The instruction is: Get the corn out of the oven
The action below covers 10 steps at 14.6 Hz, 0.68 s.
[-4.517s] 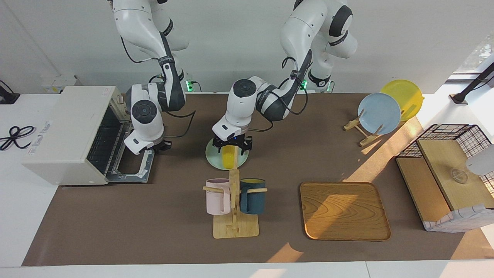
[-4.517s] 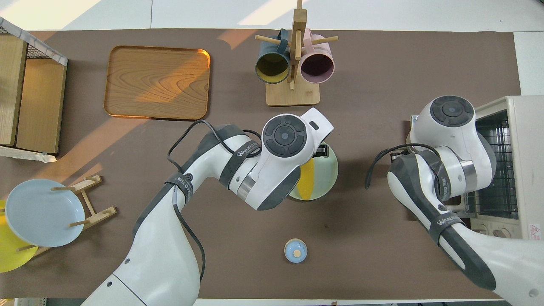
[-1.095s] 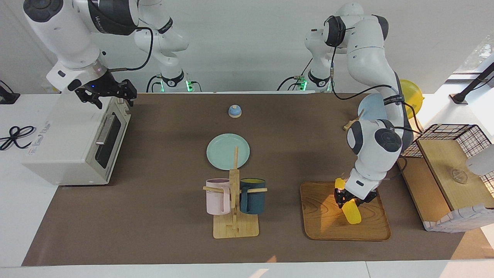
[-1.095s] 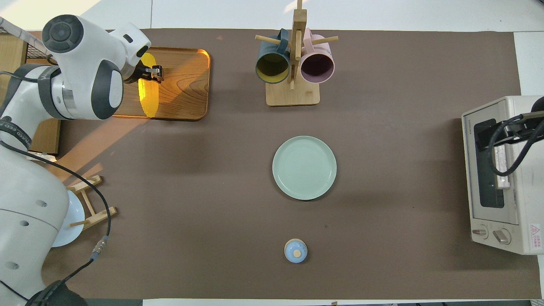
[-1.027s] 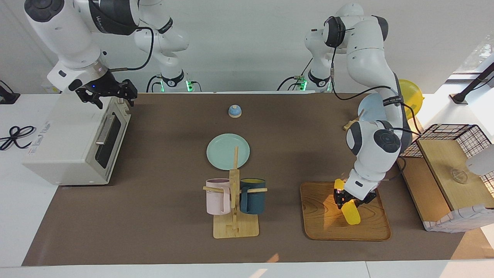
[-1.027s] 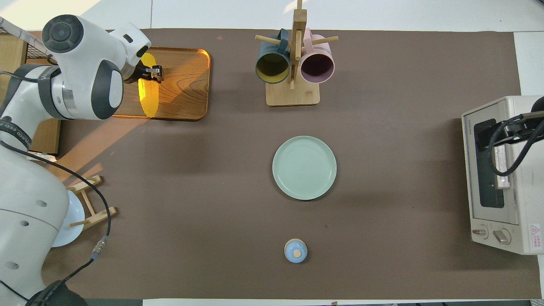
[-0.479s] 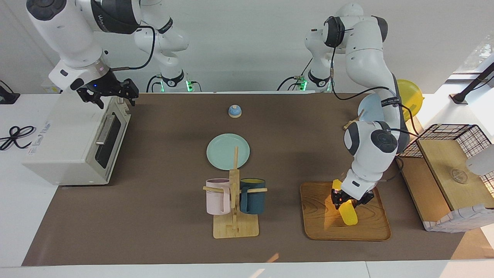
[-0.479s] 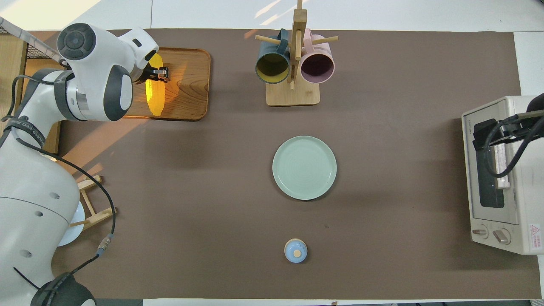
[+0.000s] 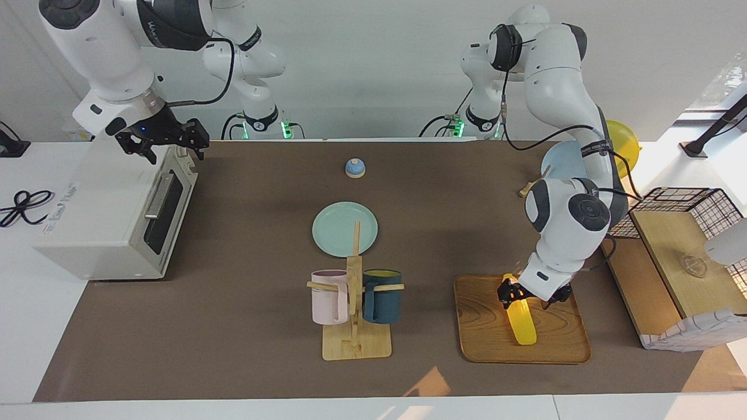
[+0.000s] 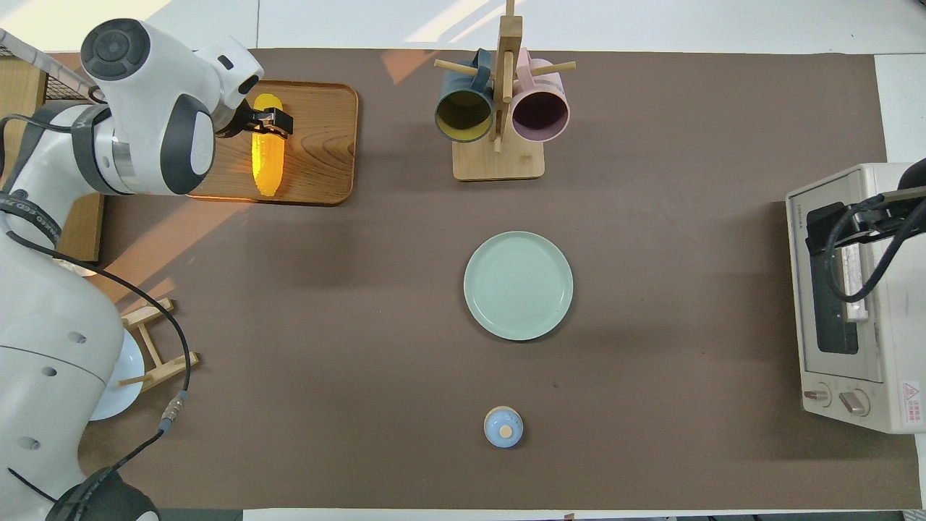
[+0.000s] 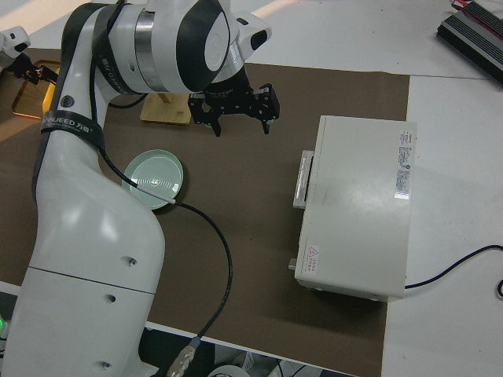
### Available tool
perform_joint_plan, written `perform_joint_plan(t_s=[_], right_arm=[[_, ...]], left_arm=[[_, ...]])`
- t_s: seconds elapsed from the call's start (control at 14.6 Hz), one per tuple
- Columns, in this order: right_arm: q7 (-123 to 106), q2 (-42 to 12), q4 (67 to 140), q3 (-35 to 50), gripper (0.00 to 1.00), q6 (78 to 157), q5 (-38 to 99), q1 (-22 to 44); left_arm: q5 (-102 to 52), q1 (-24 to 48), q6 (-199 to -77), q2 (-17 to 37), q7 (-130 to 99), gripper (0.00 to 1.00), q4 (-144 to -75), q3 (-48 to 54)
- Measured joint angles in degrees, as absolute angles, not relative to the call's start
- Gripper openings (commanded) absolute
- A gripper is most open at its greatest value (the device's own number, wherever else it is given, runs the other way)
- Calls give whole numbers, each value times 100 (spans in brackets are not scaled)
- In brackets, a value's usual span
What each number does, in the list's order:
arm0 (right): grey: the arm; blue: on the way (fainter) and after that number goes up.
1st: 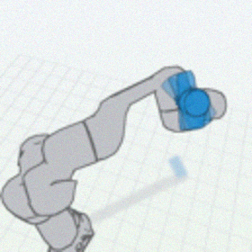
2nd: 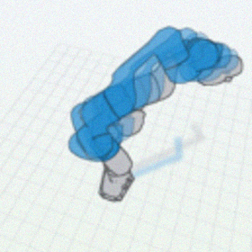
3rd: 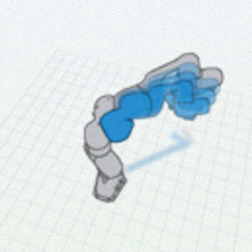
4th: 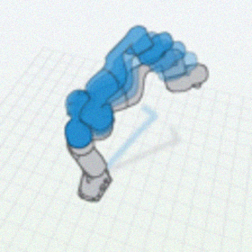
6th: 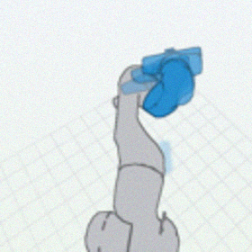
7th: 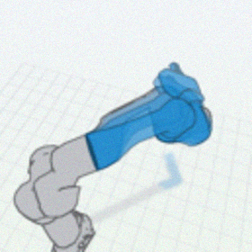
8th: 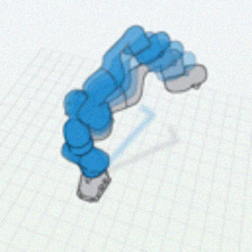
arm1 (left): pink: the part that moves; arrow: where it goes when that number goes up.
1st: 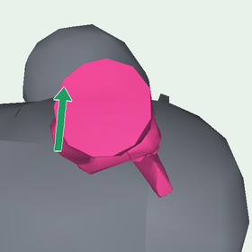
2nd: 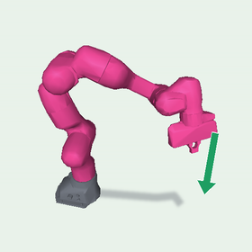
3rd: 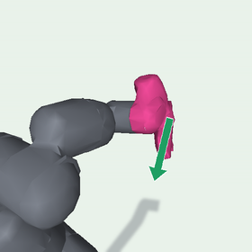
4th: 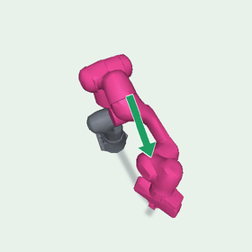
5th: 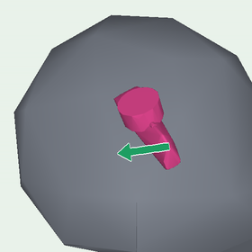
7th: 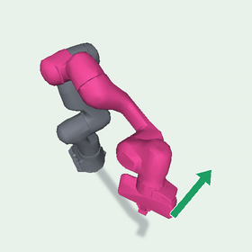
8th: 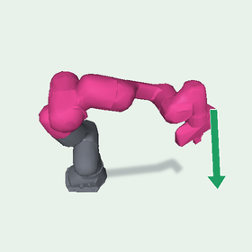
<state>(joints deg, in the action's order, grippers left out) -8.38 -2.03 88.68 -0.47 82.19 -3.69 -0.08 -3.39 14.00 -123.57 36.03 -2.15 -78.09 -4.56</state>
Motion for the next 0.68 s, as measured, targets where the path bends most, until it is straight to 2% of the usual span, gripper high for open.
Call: perform_joint_plan(t_s=[0.14,0.68], right_arm=[[-838,-203,8865,-47,100,8220,-369,-8],[-838,-203,8859,-47,100,8222,-369,-8]], left_arm=[[-340,1395,-12067,3260,-215,100,-7706,-463],[-252,1382,-9304,1384,-216,100,-7688,-572]])
